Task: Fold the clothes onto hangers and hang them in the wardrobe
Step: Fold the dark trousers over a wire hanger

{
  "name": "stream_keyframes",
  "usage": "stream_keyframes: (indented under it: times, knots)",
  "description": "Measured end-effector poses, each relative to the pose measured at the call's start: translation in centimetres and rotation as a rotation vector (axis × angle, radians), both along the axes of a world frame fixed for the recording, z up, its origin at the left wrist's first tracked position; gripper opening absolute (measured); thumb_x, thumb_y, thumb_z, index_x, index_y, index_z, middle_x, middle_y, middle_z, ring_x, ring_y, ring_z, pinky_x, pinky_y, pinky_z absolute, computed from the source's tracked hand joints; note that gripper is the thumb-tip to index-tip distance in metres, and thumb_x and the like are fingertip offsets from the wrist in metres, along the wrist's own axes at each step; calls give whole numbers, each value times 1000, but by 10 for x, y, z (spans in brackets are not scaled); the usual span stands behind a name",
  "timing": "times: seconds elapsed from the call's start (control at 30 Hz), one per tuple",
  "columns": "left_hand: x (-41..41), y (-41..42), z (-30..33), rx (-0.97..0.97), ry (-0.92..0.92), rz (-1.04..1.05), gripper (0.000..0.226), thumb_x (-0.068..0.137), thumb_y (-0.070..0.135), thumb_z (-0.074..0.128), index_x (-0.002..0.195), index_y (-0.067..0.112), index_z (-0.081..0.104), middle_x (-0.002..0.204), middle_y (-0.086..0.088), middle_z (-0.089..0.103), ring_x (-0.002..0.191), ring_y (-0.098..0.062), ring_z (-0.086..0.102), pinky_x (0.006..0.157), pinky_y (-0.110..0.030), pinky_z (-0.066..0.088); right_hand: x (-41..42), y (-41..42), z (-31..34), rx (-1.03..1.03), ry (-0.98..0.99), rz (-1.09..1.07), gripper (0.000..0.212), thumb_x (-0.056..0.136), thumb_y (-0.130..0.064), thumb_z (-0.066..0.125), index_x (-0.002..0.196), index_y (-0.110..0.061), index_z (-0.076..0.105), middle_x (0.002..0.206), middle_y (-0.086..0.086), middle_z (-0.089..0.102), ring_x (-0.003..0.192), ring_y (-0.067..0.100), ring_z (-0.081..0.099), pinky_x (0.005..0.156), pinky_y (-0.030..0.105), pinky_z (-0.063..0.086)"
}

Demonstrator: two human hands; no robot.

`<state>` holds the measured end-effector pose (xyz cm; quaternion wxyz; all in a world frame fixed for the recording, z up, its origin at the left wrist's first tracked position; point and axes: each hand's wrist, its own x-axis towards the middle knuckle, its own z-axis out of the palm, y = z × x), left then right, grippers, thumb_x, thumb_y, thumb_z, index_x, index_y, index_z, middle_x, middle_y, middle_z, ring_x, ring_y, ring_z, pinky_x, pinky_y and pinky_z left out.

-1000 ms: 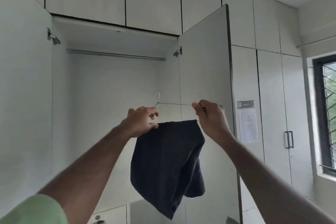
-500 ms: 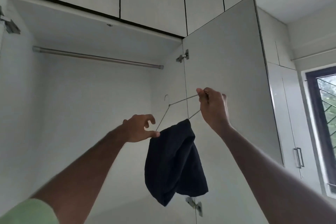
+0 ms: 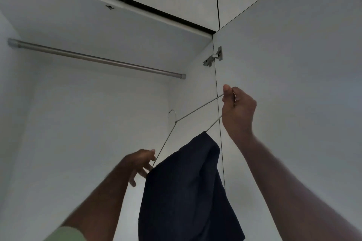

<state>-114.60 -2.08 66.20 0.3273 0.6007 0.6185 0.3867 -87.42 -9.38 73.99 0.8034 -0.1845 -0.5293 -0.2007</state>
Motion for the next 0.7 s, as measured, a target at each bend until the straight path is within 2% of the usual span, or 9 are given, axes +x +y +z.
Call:
stream_keyframes:
  times: [0.1,0.2,0.3,0.37,0.47,0.53,0.6,0.63,0.7]
  knots:
    - [7,35,4,-144,35,-92,47,110,42,28,124,9,59,118,-18,68,98,-33,68,102,-70,39,6,34,15,39,8,-15,53,106,-29,49,64,3,43,55,22,47,53,31,40,55,38,35]
    - [13,68,5,-131,-92,-145,54,109,46,33,124,0,57,111,-24,69,88,-34,70,96,-63,50,15,64,28,58,51,-17,54,105,-32,49,64,3,43,55,22,50,54,33,42,56,41,36]
    - [10,104,18,33,-366,-113,61,101,51,53,122,-5,58,116,-25,67,96,-34,68,88,-51,58,22,83,41,88,121,-26,54,105,-33,48,64,1,41,57,22,51,54,36,42,54,41,36]
    - [6,120,37,160,-557,-113,52,97,43,65,119,-4,63,113,-20,70,97,-31,69,76,-41,61,22,89,50,114,162,-54,50,105,-28,51,63,-5,37,53,18,45,52,26,32,50,29,29]
    - [-4,142,72,340,-656,2,36,92,22,74,112,-6,67,104,-21,74,97,-35,72,85,-47,60,8,99,53,73,144,-42,48,106,-29,50,65,-13,32,51,8,34,48,17,31,48,25,27]
    - [-15,151,91,449,-651,168,36,86,15,79,109,-8,65,101,-24,73,91,-38,73,86,-54,59,-1,107,50,-45,78,34,50,107,-35,46,68,-4,39,54,16,45,45,23,49,48,36,39]
    - [-26,160,106,508,-645,266,43,82,14,82,112,-7,60,101,-23,71,89,-38,72,83,-56,60,-2,109,50,-261,-22,143,50,106,-32,47,73,5,53,55,14,56,47,30,61,42,31,44]
    - [-32,167,115,534,-651,285,46,80,15,83,113,-6,58,101,-22,70,89,-38,71,82,-56,60,0,107,51,-388,-90,172,46,103,-26,48,74,7,59,55,11,60,42,27,60,40,28,44]
    - [-40,181,131,569,-638,291,50,76,20,85,111,-4,58,101,-22,69,89,-38,71,82,-56,60,2,106,48,-631,-278,92,39,99,-19,50,75,8,67,56,8,64,36,19,55,40,24,43]
